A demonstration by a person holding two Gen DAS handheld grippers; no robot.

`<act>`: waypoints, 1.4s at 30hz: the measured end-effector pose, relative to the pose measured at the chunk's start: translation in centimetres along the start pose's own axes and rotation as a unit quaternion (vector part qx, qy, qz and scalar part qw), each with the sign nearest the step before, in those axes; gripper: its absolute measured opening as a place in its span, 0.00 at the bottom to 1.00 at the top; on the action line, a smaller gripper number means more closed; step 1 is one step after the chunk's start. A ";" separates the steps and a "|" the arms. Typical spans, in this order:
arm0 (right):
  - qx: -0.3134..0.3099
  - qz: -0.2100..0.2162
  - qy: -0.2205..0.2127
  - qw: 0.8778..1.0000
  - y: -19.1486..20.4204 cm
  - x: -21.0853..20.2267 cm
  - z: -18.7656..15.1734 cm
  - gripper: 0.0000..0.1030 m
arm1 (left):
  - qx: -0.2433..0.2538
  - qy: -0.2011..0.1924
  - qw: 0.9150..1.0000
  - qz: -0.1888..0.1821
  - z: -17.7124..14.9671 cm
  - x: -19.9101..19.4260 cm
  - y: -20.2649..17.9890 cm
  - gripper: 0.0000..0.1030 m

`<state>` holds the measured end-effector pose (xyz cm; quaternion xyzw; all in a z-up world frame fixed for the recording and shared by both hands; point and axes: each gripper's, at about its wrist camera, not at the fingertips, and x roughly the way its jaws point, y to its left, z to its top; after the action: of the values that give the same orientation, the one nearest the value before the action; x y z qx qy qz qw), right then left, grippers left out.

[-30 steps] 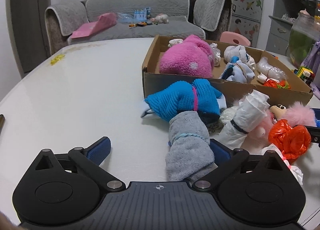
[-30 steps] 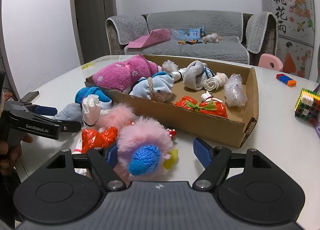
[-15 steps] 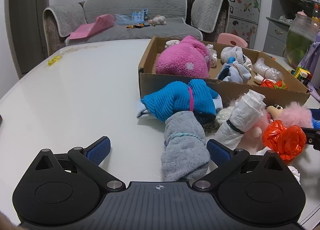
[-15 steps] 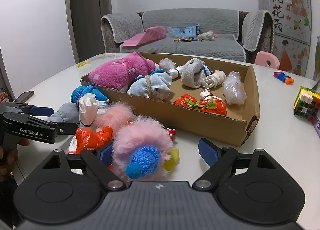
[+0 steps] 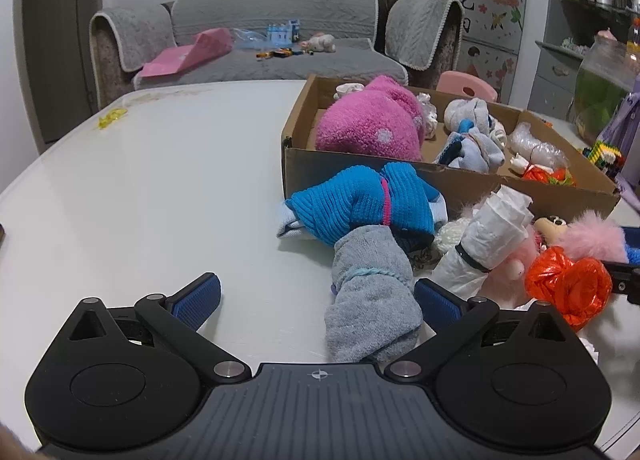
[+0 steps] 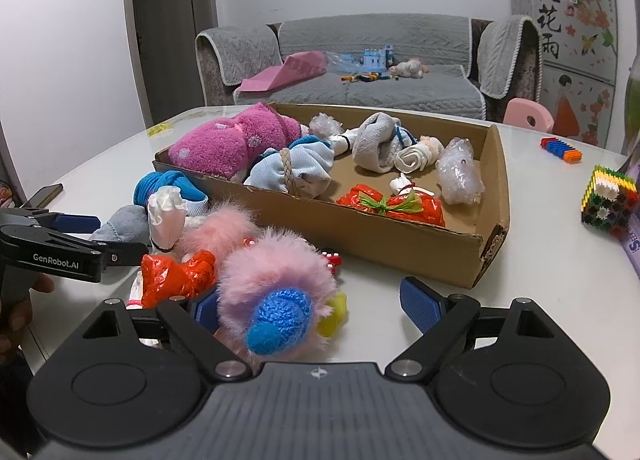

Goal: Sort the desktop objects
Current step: 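Position left gripper around the grey sock while right approaches the pink fluffy plush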

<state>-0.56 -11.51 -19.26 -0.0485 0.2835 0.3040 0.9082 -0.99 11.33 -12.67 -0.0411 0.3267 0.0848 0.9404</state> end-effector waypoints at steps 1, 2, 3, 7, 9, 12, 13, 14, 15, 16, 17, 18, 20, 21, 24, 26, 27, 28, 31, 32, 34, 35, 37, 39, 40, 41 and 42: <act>-0.001 0.000 0.000 1.000 0.0 0.0 0.0 0.85 | -0.002 -0.001 1.000 -0.001 0.0 0.0 0.0 1.00; -0.002 -0.001 -0.002 1.000 0.0 -0.1 0.0 0.85 | -0.002 -0.001 1.000 -0.002 0.0 0.0 0.1 1.00; -0.002 -0.001 -0.004 1.000 0.0 -0.2 -0.1 0.85 | -0.002 -0.001 1.000 -0.001 0.1 0.0 0.0 1.00; 0.003 0.005 -0.004 1.000 -0.4 -0.3 -0.1 0.85 | 0.004 0.001 1.000 0.004 0.1 0.1 -0.1 1.00; 0.002 0.007 -0.002 1.000 -0.4 -0.3 -0.2 0.85 | 0.001 0.000 1.000 0.004 0.1 0.0 0.0 1.00; 0.000 0.007 0.000 1.000 -0.4 -0.3 -0.1 0.85 | -0.006 -0.001 1.000 0.009 0.1 0.0 0.1 1.00; 0.000 0.007 0.000 1.000 -0.4 -0.2 -0.1 0.85 | -0.005 -0.001 1.000 0.010 0.1 0.0 0.1 1.00; -0.001 0.007 0.000 1.000 -0.3 -0.2 -0.1 0.85 | -0.002 0.000 1.000 0.010 0.1 0.0 0.0 1.00; -0.003 0.006 -0.001 1.000 -0.3 -0.2 -0.1 0.85 | 0.004 0.001 1.000 0.010 0.1 0.0 -0.2 1.00; -0.003 0.006 -0.002 1.000 -0.3 -0.2 0.0 0.85 | 0.011 0.002 1.000 0.010 0.1 0.1 -0.4 1.00; -0.003 0.006 -0.002 1.000 -0.3 -0.2 0.0 0.85 | 0.019 0.003 1.000 0.011 0.1 0.1 -0.6 1.00; -0.003 0.007 -0.003 1.000 -0.3 -0.2 0.0 0.85 | 0.026 0.003 1.000 0.013 0.1 0.1 -0.8 1.00; -0.004 0.009 -0.004 1.000 -0.2 -0.2 0.1 0.84 | 0.035 0.002 0.999 0.016 0.2 0.2 -1.1 1.00; -0.006 0.011 -0.006 1.000 -0.1 -0.3 0.1 0.84 | 0.036 0.002 0.999 0.016 0.2 0.3 -1.2 1.00; -0.011 0.013 -0.009 1.000 0.1 -0.3 0.2 0.84 | 0.028 0.009 1.000 0.010 0.3 0.5 -1.0 1.00; -0.012 0.013 -0.007 1.000 0.2 -0.3 0.2 0.84 | 0.021 0.014 1.000 0.006 0.4 0.6 -0.8 1.00; -0.013 0.013 -0.007 1.000 0.3 -0.2 0.2 0.84 | 0.023 0.016 1.000 0.006 0.5 0.6 -0.8 1.00; -0.013 0.013 -0.007 1.000 0.3 -0.2 0.2 0.84 | 0.022 0.019 1.000 0.005 0.6 0.6 -0.8 1.00; -0.014 0.015 -0.006 1.000 0.6 -0.2 0.2 0.84 | 0.023 0.029 0.999 0.005 0.9 0.8 -0.8 1.00; -0.015 0.015 -0.005 1.000 0.6 -0.2 0.2 0.85 | 0.024 0.029 0.999 0.004 0.9 0.8 -0.8 1.00; -0.017 0.016 -0.003 1.000 0.7 -0.1 0.2 0.85 | 0.025 0.029 0.999 0.002 0.9 0.9 -0.9 1.00; -0.017 0.016 -0.002 1.000 0.8 0.0 0.2 0.85 | 0.026 0.027 0.999 0.000 0.8 0.9 -0.9 1.00; -0.017 0.014 0.002 1.000 0.9 0.1 0.2 0.85 | 0.028 0.019 0.999 -0.003 0.6 0.9 -0.9 1.00; -0.017 0.012 0.005 1.000 0.9 0.2 0.2 0.85 | 0.029 0.020 0.999 -0.002 0.6 0.9 -1.1 1.00; -0.016 0.012 0.006 1.000 0.9 0.2 0.2 0.85 | 0.030 0.022 0.999 -0.002 0.8 1.0 -1.1 1.00; -0.016 0.012 0.007 1.000 0.9 0.3 0.2 0.85 | 0.033 0.026 0.999 -0.004 1.0 1.1 -1.2 1.00; -0.015 0.012 0.007 1.000 0.9 0.3 0.2 0.85 | 0.034 0.032 0.999 -0.006 1.2 1.2 -1.2 1.00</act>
<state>-0.76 -10.54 -19.15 -0.0613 0.2860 0.3185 0.9017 0.86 10.47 -12.47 -0.0135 0.3587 0.0664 0.9310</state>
